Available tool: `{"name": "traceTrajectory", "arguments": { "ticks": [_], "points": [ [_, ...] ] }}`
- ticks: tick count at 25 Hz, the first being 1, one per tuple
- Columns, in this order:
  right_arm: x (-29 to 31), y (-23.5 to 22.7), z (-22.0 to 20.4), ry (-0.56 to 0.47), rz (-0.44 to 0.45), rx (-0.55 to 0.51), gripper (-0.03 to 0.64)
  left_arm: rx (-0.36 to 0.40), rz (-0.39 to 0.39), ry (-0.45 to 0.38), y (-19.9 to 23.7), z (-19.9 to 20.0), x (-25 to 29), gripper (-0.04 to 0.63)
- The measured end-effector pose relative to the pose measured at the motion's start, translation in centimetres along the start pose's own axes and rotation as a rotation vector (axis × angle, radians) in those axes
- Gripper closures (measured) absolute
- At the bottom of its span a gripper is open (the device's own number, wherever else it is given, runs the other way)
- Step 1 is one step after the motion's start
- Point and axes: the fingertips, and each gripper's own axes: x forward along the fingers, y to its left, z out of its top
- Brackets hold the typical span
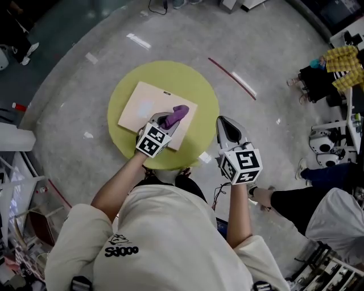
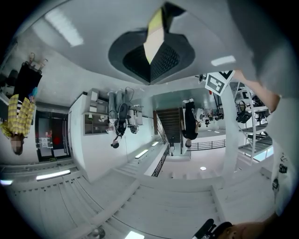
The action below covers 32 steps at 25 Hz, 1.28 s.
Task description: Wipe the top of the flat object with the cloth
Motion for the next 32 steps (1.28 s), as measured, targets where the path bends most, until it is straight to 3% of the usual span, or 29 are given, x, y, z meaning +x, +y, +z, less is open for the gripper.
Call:
{"name": "traceTrajectory", "arguments": {
  "ticks": [6,14,21,32],
  "points": [
    [2.1,0.9,3.5,-0.063,0.037,-0.056,0.607,0.019,0.129,-0.114,5.5,5.4,-5.1,0.495],
    [5.5,3.2,9.9,-0.144,0.095,-0.173,0.607,-0.026,0.316,-0.261,13.2,11.0,-14.7,0.495],
    [6.5,4.4,13.2,-0.181,0.144,-0.254,0.607,0.032,0.451,-0.314,14.7,14.1,-19.9,0.494],
    [6.5,8.5,17.0,-0.226,0.228,-0.315,0.607,0.114,0.513,-0.393,14.1,18.4,-25.9,0.492]
  ]
}}
